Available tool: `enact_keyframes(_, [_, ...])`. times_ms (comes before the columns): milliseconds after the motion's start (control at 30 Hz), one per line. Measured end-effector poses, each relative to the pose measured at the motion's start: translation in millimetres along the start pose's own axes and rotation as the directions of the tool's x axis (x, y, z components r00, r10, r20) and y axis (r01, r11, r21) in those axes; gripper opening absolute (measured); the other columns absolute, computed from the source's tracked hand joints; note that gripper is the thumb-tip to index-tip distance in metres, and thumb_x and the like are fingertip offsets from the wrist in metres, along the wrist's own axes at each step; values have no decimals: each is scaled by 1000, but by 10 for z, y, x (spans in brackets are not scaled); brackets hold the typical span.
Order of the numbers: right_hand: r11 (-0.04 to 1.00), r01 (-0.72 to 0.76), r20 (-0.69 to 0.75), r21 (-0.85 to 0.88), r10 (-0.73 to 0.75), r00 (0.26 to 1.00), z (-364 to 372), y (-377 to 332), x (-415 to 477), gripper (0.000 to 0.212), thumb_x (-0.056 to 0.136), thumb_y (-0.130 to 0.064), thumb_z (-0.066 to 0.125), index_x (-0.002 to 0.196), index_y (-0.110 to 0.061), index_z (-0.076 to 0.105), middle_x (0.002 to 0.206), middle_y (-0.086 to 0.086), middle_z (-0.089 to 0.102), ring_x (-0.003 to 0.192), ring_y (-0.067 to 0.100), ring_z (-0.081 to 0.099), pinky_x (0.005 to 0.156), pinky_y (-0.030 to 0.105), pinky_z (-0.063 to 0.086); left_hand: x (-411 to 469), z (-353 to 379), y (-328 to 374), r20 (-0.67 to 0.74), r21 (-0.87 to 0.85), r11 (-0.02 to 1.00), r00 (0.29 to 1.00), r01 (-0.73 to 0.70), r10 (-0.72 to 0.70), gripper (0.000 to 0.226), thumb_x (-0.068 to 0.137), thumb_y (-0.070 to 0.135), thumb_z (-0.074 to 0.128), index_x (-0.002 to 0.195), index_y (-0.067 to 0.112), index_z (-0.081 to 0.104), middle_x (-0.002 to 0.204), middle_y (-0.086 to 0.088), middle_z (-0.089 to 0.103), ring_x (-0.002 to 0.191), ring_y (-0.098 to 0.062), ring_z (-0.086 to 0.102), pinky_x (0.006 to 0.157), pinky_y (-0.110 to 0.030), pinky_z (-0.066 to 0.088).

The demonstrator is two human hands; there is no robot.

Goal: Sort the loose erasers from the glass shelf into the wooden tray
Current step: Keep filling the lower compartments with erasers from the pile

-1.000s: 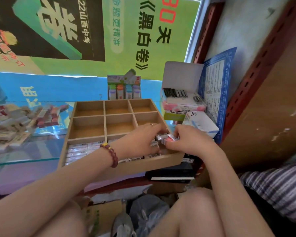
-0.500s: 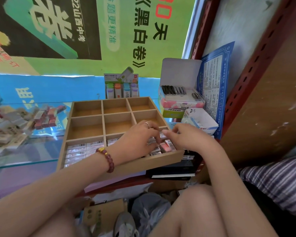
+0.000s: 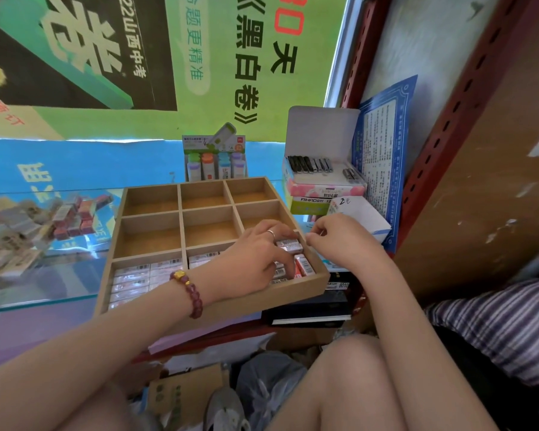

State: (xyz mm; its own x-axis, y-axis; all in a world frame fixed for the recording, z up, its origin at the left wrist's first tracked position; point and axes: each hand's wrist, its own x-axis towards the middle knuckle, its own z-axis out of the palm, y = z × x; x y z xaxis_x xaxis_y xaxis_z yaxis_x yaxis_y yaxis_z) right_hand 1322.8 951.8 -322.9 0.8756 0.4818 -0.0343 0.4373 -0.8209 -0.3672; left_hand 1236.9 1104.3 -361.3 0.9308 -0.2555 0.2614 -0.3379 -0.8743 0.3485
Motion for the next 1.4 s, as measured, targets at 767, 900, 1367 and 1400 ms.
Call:
enact_keyframes(767, [999,35,-6,29,-35,999,-57,-85,-62,21,92,-16,49,93,-26,67,88,-7,52,84,15,52,76,31,46,54,-32,63,5,-71,996,999,47,-47,62,69,-13,41,93,35,72,146,8,34,132,-4,13,109,-31,9])
enact_keyframes(900, [997,19,-51,72,-15,999,-76,-93,-84,28,92,-11,42,92,-24,67,90,-7,53,87,14,52,81,34,49,50,-10,68,65,-36,994,993,105,-102,65,75,-14,41,99,39,71,150,14,27,133,-2,8,104,-25,0])
enact_keyframes(1367, [995,7,-40,95,-3,999,-70,-100,-97,26,93,-13,45,96,-20,69,92,-1,61,90,17,57,83,35,50,41,-81,64,132,289,957,990,7,-47,66,79,-4,46,118,47,59,158,13,5,141,-12,-2,112,-43,-6])
enact_keyframes(1400, [995,6,-39,95,-3,999,-72,-100,-96,26,93,-14,44,97,-19,70,95,0,62,91,18,57,83,36,50,37,-72,63,137,274,962,990,3,-42,67,78,-5,46,120,45,58,158,12,5,142,-14,-2,112,-43,-4])
